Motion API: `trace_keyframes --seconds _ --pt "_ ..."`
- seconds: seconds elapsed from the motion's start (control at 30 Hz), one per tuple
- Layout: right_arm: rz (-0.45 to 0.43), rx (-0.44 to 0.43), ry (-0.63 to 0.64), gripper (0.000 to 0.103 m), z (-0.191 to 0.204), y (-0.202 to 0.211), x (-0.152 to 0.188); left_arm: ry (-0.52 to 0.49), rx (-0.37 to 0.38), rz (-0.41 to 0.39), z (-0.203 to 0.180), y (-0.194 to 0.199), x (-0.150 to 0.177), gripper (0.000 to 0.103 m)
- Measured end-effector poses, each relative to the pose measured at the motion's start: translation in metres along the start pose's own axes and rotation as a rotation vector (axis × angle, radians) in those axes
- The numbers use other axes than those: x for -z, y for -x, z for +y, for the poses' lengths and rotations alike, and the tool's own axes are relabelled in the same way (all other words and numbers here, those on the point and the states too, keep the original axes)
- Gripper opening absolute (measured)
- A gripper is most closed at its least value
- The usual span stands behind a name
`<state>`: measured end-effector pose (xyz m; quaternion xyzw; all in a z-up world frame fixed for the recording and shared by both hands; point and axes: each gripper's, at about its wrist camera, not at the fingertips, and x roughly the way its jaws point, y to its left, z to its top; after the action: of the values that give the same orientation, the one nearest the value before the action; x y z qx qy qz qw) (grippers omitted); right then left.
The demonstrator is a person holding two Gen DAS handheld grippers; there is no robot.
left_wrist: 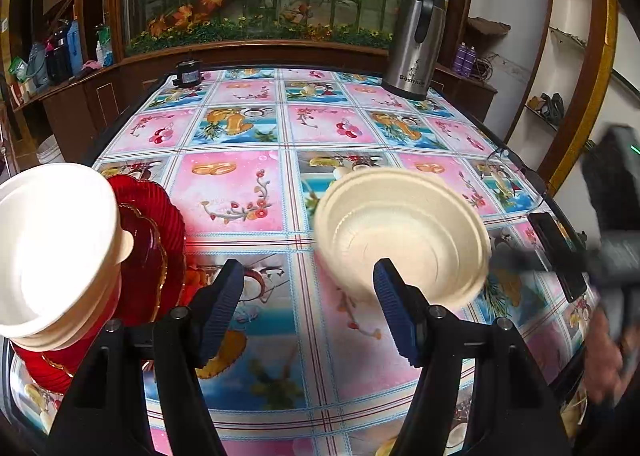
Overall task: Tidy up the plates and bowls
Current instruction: 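Bring the beige bowl toward the left gripper while the left gripper grasps its rim, then carry the beige bowl with the left gripper toward the plate stack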
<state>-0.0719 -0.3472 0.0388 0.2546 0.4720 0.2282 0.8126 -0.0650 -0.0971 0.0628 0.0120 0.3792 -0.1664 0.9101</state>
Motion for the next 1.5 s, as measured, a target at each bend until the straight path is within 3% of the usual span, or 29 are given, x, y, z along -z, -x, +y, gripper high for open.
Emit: trace_keyframes --seconds 0.07,0.2,0.27,0.57,0.9,0.97,1.07,1.13,1.2,1.5 --pt "0.038 -0.048 0.067 0.045 0.013 0.003 0.013 0.007 0.000 -0.001 0.001 0.000 -0.001 0.067" --pt "-0.078 0.128 0.108 0.047 0.010 0.023 0.006 0.016 0.003 -0.002 0.004 0.001 0.000 0.067" --pt "-0.102 0.163 0.087 0.047 0.002 0.025 0.002 0.017 0.006 0.004 0.005 0.000 0.000 0.067" --pt "-0.069 0.074 0.003 0.047 -0.006 0.019 0.014 0.019 0.020 0.030 0.006 -0.009 -0.001 0.067" --pt "0.014 0.059 -0.009 0.047 0.006 0.002 0.036 0.017 0.031 0.075 0.004 -0.034 -0.005 0.066" --pt "0.028 0.061 -0.013 0.047 0.006 -0.005 0.037 0.016 0.027 0.074 0.003 -0.034 -0.005 0.059" --pt "0.022 0.082 0.006 0.038 0.010 -0.012 0.033 0.012 0.041 0.086 0.001 -0.037 -0.003 0.034" --pt "0.006 0.125 0.021 0.028 0.012 -0.015 0.027 -0.004 0.044 0.090 -0.004 -0.036 -0.002 0.032" --pt "-0.039 0.185 0.021 0.024 0.009 -0.012 0.019 -0.017 0.066 0.089 -0.009 -0.034 0.001 0.032" --pt "-0.100 0.310 0.085 0.021 0.005 -0.009 0.013 -0.059 0.075 0.094 -0.025 -0.036 0.006 0.030"
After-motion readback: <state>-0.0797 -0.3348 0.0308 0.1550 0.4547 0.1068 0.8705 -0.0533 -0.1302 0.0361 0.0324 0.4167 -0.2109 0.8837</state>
